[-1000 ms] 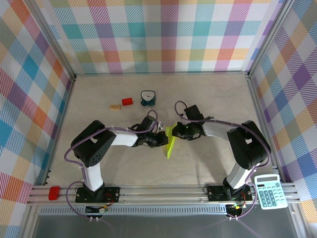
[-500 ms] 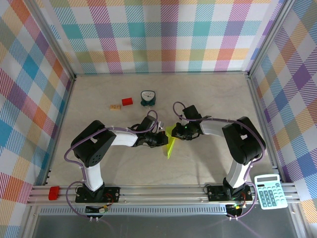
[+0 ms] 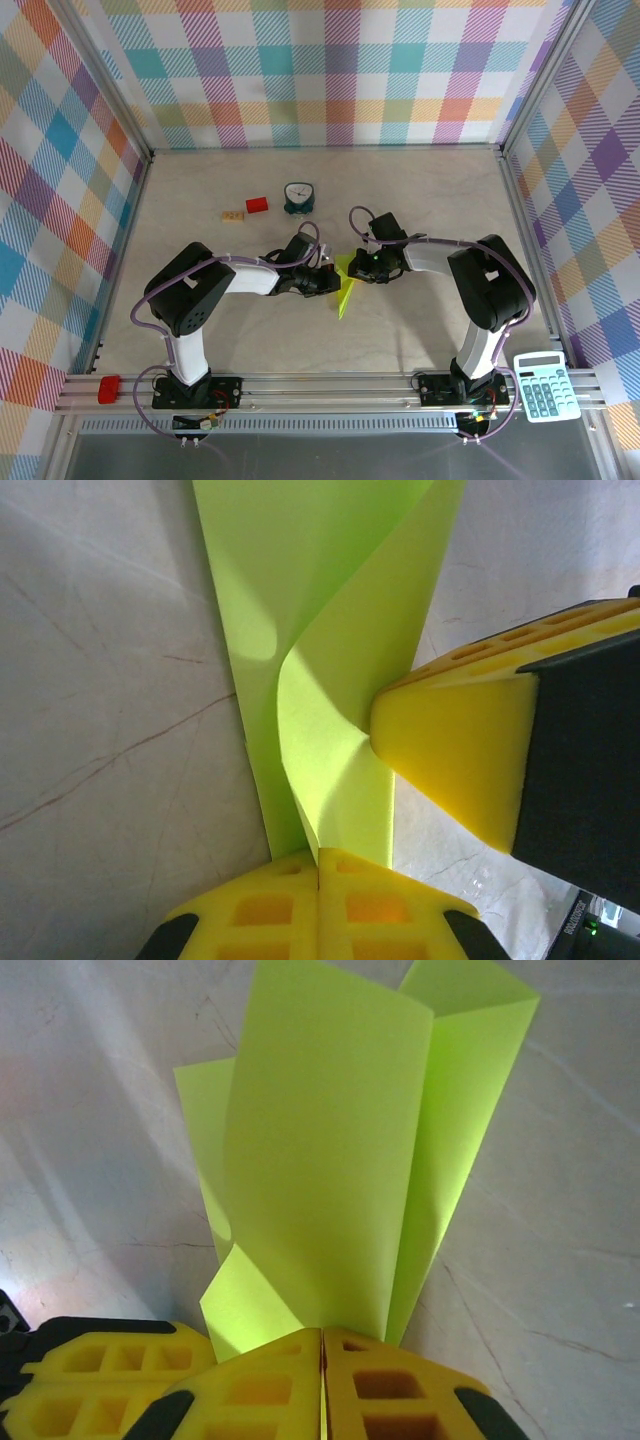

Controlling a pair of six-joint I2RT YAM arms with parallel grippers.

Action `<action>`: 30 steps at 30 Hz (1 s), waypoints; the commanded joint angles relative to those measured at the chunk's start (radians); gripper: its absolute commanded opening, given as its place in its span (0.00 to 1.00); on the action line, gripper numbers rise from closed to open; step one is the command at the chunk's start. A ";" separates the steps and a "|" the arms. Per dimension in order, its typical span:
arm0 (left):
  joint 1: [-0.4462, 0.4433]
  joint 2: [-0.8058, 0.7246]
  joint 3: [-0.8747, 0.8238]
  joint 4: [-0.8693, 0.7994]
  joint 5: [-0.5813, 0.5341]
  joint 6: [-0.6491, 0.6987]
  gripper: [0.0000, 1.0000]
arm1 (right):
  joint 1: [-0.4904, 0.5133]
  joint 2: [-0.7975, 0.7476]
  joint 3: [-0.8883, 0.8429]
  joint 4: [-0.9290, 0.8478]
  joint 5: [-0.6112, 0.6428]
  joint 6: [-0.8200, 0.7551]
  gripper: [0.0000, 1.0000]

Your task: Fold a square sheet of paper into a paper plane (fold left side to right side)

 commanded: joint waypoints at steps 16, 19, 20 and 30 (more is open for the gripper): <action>0.015 -0.112 0.005 -0.144 -0.109 0.048 0.20 | 0.004 0.039 -0.111 -0.072 0.057 -0.039 0.00; 0.021 -0.182 0.020 -0.213 -0.130 0.072 0.23 | 0.003 0.037 -0.121 -0.064 0.057 -0.034 0.00; 0.022 -0.205 0.023 -0.238 -0.139 0.080 0.23 | 0.004 0.036 -0.123 -0.064 0.057 -0.034 0.00; -0.024 -0.260 0.034 -0.231 0.000 0.040 0.03 | 0.004 0.030 -0.118 -0.063 0.049 -0.037 0.00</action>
